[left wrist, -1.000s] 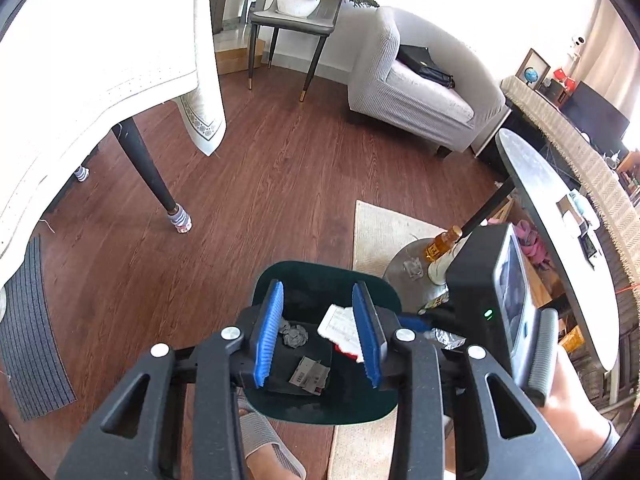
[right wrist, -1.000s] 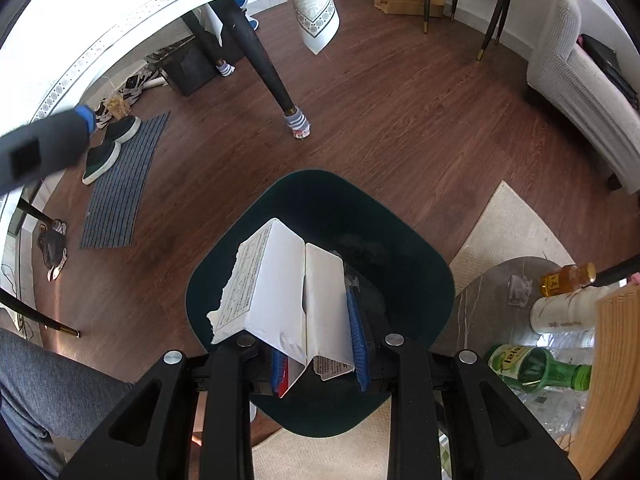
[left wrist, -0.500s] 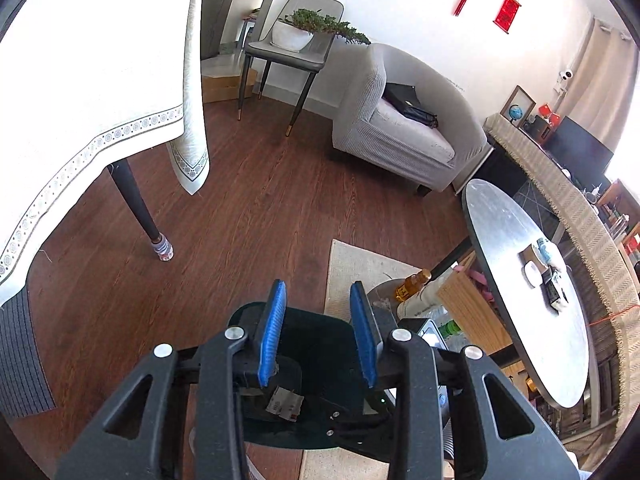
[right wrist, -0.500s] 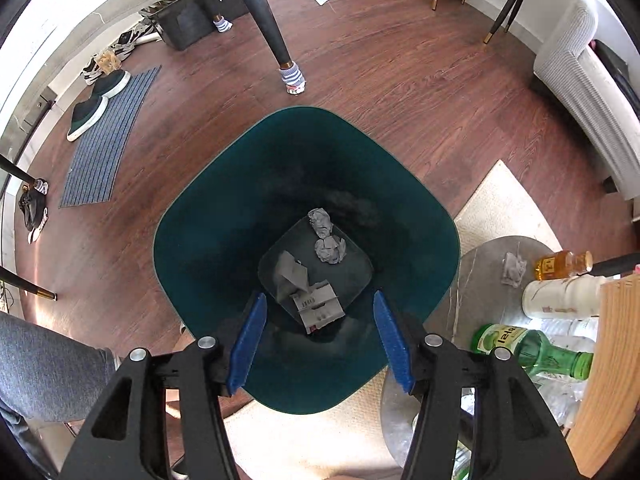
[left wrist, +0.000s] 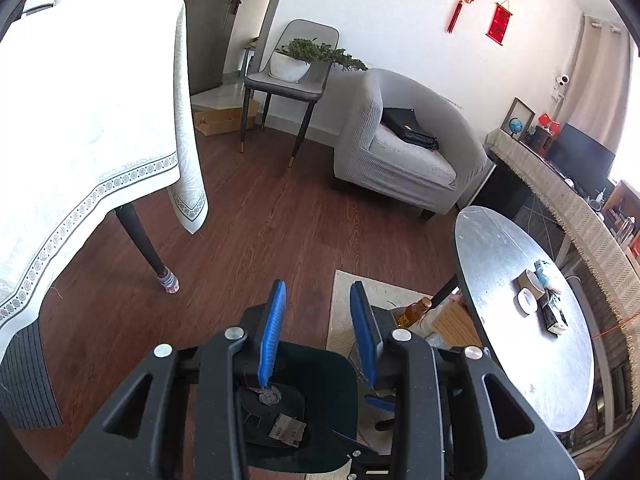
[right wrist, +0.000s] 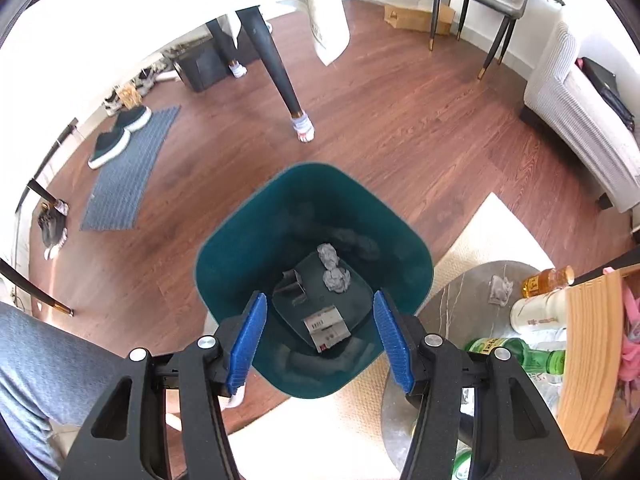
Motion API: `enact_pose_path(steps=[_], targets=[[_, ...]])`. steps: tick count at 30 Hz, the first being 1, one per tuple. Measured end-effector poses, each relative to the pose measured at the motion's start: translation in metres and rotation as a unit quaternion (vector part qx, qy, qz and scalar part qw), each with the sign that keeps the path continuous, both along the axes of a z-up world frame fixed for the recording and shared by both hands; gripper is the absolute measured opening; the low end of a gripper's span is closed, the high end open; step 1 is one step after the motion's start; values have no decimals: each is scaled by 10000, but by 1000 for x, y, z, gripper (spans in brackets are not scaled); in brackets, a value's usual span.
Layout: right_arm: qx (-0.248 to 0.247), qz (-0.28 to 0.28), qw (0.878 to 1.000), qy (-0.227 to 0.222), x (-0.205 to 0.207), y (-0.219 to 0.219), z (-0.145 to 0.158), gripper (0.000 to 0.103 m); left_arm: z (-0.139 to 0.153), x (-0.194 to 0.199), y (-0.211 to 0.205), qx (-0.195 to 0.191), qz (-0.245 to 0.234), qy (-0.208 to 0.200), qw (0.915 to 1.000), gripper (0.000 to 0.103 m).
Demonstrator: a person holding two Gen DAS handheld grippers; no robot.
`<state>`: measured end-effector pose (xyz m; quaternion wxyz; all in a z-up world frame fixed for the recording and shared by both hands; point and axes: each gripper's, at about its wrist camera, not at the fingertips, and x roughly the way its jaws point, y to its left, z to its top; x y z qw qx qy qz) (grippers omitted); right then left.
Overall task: Collect trash
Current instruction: 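Move both tools back over the table toward the white lid and tape roll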
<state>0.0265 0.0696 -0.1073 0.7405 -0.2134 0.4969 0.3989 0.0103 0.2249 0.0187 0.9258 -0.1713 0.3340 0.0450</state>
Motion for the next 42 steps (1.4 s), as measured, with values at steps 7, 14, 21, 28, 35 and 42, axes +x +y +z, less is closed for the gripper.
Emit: enact_pose_path(steps=[7, 14, 21, 28, 35, 42], targets=[[443, 22, 9981, -430, -6, -14, 46, 56, 9, 8, -11, 98, 24, -107, 9999, 36], [759, -196, 9941, -745, -1, -44, 80, 56, 19, 17, -36, 168, -137, -240, 9995, 41], [955, -562, 9865, -1202, 2, -82, 109, 52, 28, 27, -70, 176, -462, -471, 9977, 46], [1110, -1180, 9778, -1331, 23, -135, 123, 51, 26, 43, -111, 259, -795, -446, 9955, 50], [1082, -1797, 9674, -1418, 43, -186, 126, 51, 17, 60, -154, 403, -1202, -340, 9914, 55], [938, -2389, 9538, -1564, 51, -230, 122, 51, 7, 79, -202, 588, -1665, -179, 9841, 60]])
